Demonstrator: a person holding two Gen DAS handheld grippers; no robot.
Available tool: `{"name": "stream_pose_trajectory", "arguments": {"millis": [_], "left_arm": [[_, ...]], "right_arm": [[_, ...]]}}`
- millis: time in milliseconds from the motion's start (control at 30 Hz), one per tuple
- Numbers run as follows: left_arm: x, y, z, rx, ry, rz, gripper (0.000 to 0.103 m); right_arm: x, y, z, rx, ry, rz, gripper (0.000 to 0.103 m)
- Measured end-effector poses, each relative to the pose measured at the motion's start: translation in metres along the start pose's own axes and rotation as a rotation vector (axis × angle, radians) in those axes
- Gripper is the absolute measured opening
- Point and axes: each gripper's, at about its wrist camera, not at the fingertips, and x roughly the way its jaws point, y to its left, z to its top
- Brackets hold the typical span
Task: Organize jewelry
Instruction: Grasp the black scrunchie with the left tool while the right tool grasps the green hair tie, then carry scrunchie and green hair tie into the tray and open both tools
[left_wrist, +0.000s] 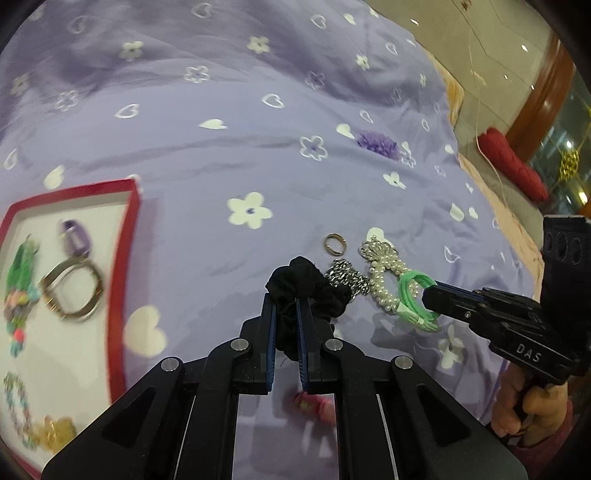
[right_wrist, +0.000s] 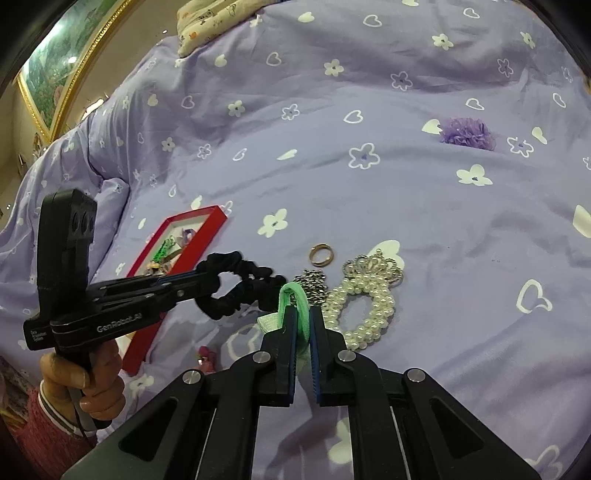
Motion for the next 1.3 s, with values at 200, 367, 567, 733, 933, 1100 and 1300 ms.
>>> {"name": "stream_pose_trajectory", "arguments": {"millis": [200,367,567,733,933,1100,1300], "left_arm": [[-0.029,0.019,-0.013,-0.056,-0.047,0.002,0.008],[-0.052,0.031,-0.020,-0.089,-0.088,0.009,0.008],[-0.073,0.050,-0.030,-0.126,-0.117,0.024,0.008],[-0.090,0.070,-0.039,-0.164,-0.142,0.047,0.008],[-0.105,0.101,-0.051,-0.233,-0.161,0.077,0.008],[-0.116,0.125,-0.061,-0.281,-0.175,0.104,0.008],[-0.125,0.150,-0.070,-0.332,-0.189,0.131,0.008]], "right_arm": [[0.000,0.016,-0.003,-0.019,0.004,0.018,0.006],[0.002,0.032,-0.005,-0.037,0.011,0.039,0.006],[0.010,0.056,-0.005,-0.075,0.028,0.068,0.006],[0.020,0.080,-0.003,-0.111,0.041,0.100,0.006],[0.033,0.108,0.001,-0.152,0.056,0.141,0.006],[0.049,0.133,0.005,-0.180,0.074,0.177,0.006],[0.067,0.157,0.008,-0.203,0.097,0.219,0.006]]}}
